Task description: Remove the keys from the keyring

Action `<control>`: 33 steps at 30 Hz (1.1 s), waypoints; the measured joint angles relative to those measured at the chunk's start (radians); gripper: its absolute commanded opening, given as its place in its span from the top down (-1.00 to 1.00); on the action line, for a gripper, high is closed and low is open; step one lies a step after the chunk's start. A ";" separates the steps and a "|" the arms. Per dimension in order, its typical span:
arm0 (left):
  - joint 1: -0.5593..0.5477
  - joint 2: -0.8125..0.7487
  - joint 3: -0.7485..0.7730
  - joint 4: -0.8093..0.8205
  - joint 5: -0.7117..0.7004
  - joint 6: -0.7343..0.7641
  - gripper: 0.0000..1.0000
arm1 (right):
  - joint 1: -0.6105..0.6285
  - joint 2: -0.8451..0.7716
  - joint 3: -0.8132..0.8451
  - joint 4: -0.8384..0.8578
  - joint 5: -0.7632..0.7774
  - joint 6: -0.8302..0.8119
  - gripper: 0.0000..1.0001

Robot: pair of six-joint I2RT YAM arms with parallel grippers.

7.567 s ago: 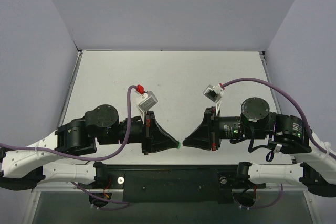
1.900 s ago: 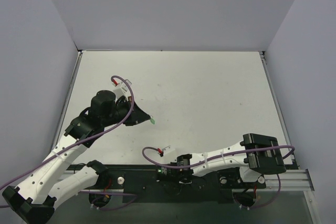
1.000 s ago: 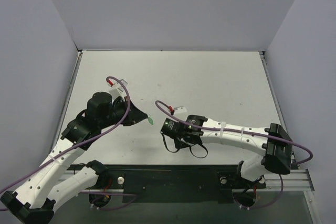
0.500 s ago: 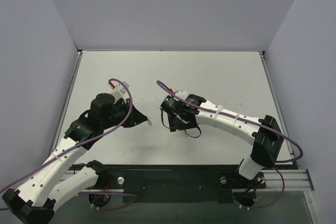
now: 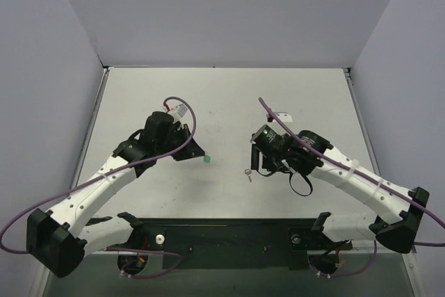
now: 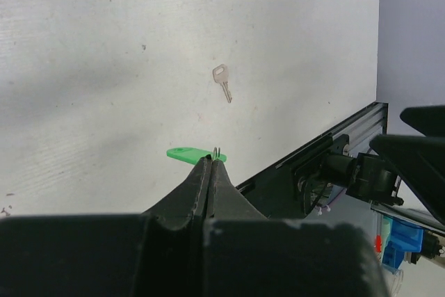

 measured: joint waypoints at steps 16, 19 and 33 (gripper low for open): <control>0.002 0.349 0.272 0.159 0.137 -0.034 -0.64 | 0.000 -0.225 -0.034 -0.093 0.007 0.085 -0.74; 0.000 0.360 0.286 0.161 0.163 -0.034 -0.66 | 0.000 -0.243 -0.034 -0.098 0.007 0.097 -0.76; 0.028 0.129 0.249 0.077 0.083 0.079 -0.75 | 0.000 -0.347 -0.024 -0.105 0.089 0.096 -0.78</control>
